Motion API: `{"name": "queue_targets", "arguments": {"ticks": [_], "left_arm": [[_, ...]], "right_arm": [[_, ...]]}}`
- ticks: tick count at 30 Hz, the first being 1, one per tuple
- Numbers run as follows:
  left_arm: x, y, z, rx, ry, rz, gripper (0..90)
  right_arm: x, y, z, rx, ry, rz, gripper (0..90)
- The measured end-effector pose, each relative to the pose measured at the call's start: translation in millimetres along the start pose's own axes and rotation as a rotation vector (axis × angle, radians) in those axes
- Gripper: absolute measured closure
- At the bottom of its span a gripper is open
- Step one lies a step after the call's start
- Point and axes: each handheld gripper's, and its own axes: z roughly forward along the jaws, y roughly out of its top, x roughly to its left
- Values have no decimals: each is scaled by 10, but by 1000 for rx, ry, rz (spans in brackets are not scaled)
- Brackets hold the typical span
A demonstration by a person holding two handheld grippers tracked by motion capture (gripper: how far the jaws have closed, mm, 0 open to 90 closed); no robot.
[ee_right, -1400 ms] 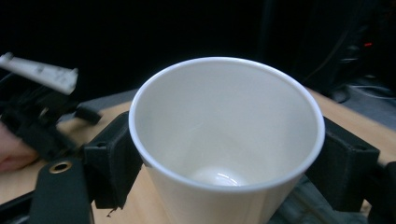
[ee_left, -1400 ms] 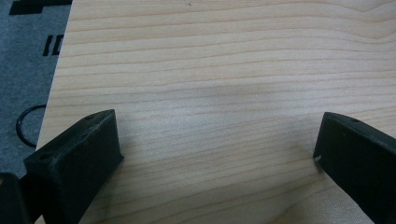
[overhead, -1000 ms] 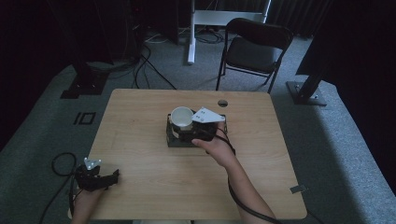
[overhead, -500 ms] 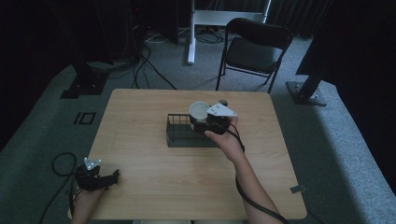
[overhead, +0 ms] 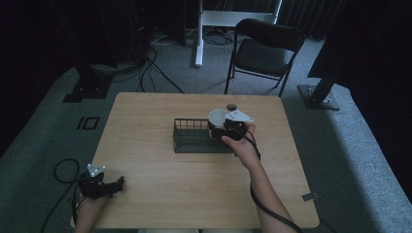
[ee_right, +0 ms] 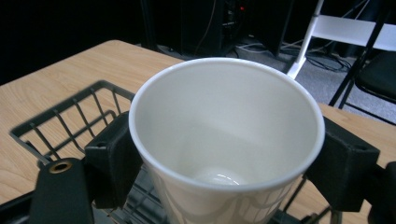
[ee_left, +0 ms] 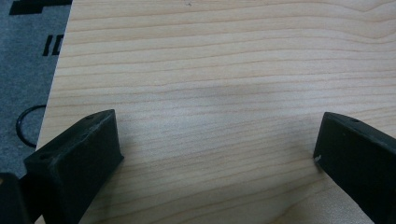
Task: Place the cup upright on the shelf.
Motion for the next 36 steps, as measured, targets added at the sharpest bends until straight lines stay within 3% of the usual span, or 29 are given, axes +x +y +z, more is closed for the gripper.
{"name": "queue_targets", "arguments": {"ticks": [13, 29, 36], "left_arm": [[0, 0, 0, 0, 0, 0, 8], [0, 0, 0, 0, 0, 0, 8], [0, 0, 0, 0, 0, 0, 8]], "right_arm": [[-30, -142, 63, 29, -3, 19, 196], [-45, -152, 61, 23, 15, 20, 191], [-50, -145, 26, 33, 19, 21, 127]]}}
